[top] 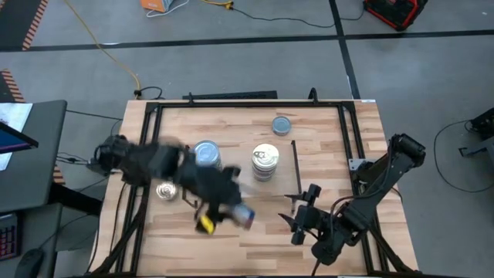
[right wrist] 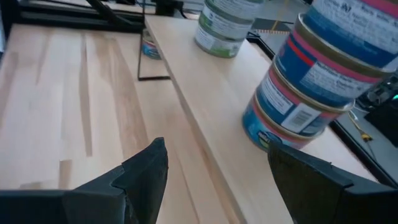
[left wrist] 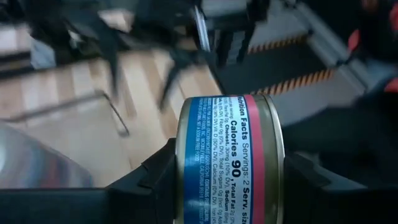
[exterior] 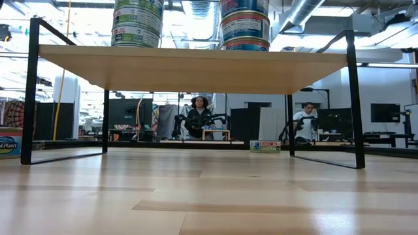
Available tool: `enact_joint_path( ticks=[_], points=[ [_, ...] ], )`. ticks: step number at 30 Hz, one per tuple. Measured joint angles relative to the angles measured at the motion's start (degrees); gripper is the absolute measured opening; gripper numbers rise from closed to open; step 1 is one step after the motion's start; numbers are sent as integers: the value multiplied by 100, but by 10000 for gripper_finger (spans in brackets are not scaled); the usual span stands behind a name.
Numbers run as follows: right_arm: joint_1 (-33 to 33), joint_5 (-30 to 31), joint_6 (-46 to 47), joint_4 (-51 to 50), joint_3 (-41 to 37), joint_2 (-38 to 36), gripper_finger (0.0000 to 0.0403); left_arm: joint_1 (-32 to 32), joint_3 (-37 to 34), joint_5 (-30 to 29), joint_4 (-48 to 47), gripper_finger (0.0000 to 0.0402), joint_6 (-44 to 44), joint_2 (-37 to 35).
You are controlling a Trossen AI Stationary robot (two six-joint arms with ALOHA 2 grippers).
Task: Stack canned seafood by type on shelf
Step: Stack the blue tuna can on top of the blue tuna can on the shelf
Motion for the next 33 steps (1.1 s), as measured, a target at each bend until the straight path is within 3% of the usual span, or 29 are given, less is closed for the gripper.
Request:
enact_joint_path(
  ticks=[4,9,17,26,33],
  points=[
    [155,9,18,-113,-26,-3,301,876,424,704,-43,189,32,-2],
    [231,368,14,-249,-26,-43,301,1944,434,1748,-139,185,6,19],
    [95,414,-64,-386,-26,-69,301,3066,432,3176,-42,193,200,17],
    [-61,414,-137,-494,-24,-314,301,3388,432,3722,953,189,-110,146],
    [-81,417,-123,-542,-22,-321,301,3397,426,4014,979,188,-245,550]
  ],
)
